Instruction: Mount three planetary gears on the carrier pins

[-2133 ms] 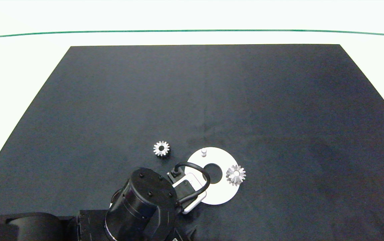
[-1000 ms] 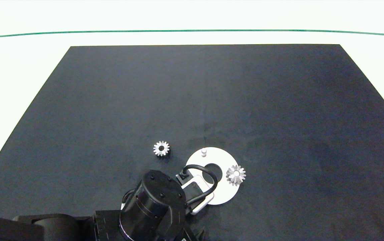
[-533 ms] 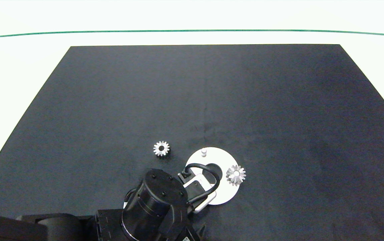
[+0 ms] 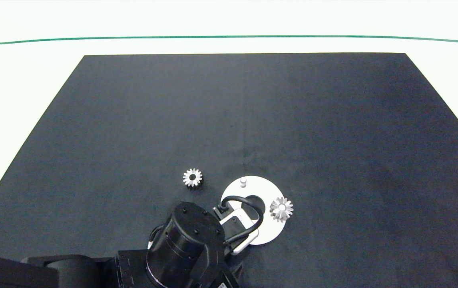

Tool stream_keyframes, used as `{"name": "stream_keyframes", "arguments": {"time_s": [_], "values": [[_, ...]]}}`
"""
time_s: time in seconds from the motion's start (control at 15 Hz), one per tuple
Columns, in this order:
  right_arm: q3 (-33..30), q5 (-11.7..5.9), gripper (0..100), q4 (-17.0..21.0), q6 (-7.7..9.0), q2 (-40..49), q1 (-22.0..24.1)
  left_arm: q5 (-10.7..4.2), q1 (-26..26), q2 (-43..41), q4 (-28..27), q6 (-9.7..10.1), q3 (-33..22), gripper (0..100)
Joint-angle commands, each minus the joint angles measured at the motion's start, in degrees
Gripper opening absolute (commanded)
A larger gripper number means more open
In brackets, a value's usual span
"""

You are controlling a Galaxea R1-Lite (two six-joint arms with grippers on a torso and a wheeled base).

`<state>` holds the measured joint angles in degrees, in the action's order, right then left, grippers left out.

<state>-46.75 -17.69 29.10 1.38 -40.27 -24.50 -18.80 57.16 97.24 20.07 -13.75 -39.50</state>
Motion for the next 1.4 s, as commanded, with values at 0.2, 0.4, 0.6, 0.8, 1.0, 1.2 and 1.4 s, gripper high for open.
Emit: {"name": "stream_keyframes", "arguments": {"time_s": [0.2, 0.4, 0.6, 0.8, 1.0, 1.2, 1.4], "values": [[-0.01, -0.15, 100, 0.17, 0.03, 0.01, -0.02, -0.10, 0.14, 0.05, 0.15, -0.66, -0.14, 59], [-0.01, -0.07, 100, 0.17, 0.03, 0.01, -0.02, -0.10, -0.03, -0.04, 0.15, -0.66, 0.03, 53], [-0.01, -0.07, 100, 0.17, 0.03, 0.10, -0.02, 0.78, -0.03, 0.05, 0.15, -0.58, 0.30, 47], [-0.01, -0.07, 100, 0.17, 0.03, 0.10, -0.02, 1.13, -0.12, 0.14, 0.24, -0.49, 0.30, 41], [-0.01, -0.07, 100, 0.17, 0.03, 0.10, -0.02, 1.13, -0.21, 0.05, 0.24, -0.49, 0.74, 35], [-0.01, -0.07, 100, 0.17, 0.03, 0.10, -0.02, 1.13, -0.38, 0.05, 0.94, -0.58, 0.83, 29], [-0.01, -0.07, 100, 0.17, 0.03, 0.10, -0.02, 1.22, -0.38, 0.05, 0.94, -0.58, 0.91, 23]]}}
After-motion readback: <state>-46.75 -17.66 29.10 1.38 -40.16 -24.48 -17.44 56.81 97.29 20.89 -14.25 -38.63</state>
